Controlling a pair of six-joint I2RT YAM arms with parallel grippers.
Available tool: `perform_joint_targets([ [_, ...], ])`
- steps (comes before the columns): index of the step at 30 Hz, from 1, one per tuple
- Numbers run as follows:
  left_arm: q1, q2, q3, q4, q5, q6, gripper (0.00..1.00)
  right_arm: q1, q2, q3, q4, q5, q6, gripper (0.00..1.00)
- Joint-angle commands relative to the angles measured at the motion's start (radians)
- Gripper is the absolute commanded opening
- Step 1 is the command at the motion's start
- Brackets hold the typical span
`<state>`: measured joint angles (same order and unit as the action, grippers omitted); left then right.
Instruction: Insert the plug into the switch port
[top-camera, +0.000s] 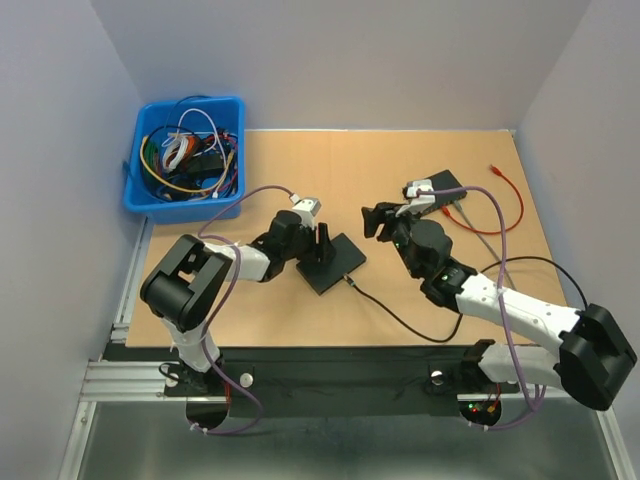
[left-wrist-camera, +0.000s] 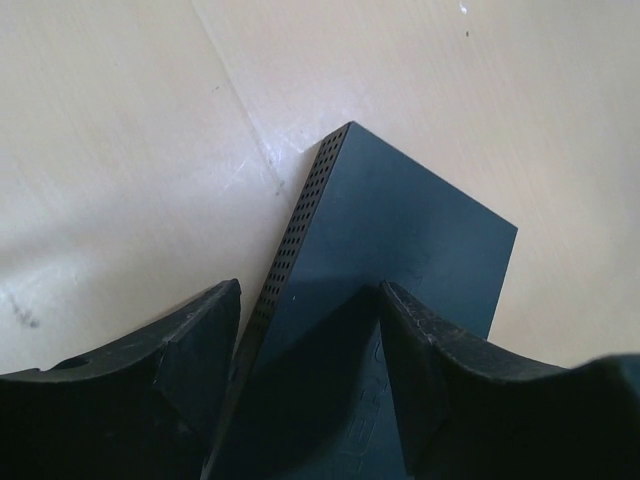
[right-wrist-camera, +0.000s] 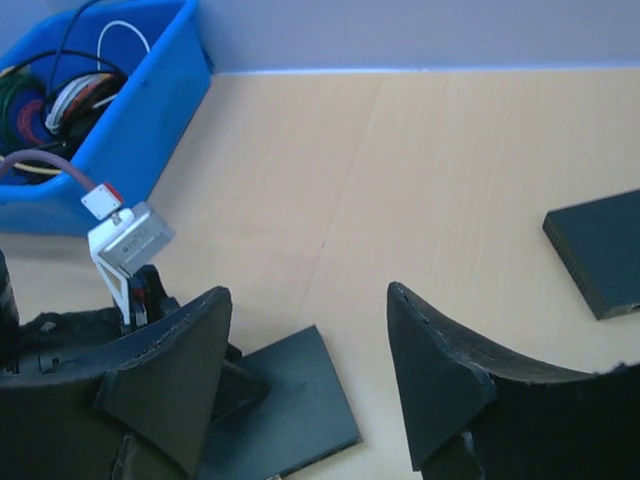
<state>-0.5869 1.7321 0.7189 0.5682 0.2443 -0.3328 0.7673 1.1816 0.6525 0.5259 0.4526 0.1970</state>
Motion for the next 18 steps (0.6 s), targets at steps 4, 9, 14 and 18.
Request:
perform_joint_targets([
  [4, 0.009, -0.103, -0.076, -0.09, -0.077, 0.0, 0.69, 0.001, -0.068, -0.108, -0.322, -0.14, 0.212, 0.7],
  [9, 0.009, -0.234, -0.121, -0.061, -0.184, -0.023, 0.69, 0.001, -0.082, -0.162, -0.353, -0.193, 0.269, 0.72],
  [14, 0.007, -0.455, -0.191, -0.108, -0.304, -0.164, 0.69, 0.001, -0.06, -0.182, -0.36, -0.233, 0.306, 0.74],
  [18, -0.011, -0.597, -0.269, -0.188, -0.342, -0.282, 0.68, 0.003, -0.034, -0.159, -0.394, -0.27, 0.302, 0.77],
])
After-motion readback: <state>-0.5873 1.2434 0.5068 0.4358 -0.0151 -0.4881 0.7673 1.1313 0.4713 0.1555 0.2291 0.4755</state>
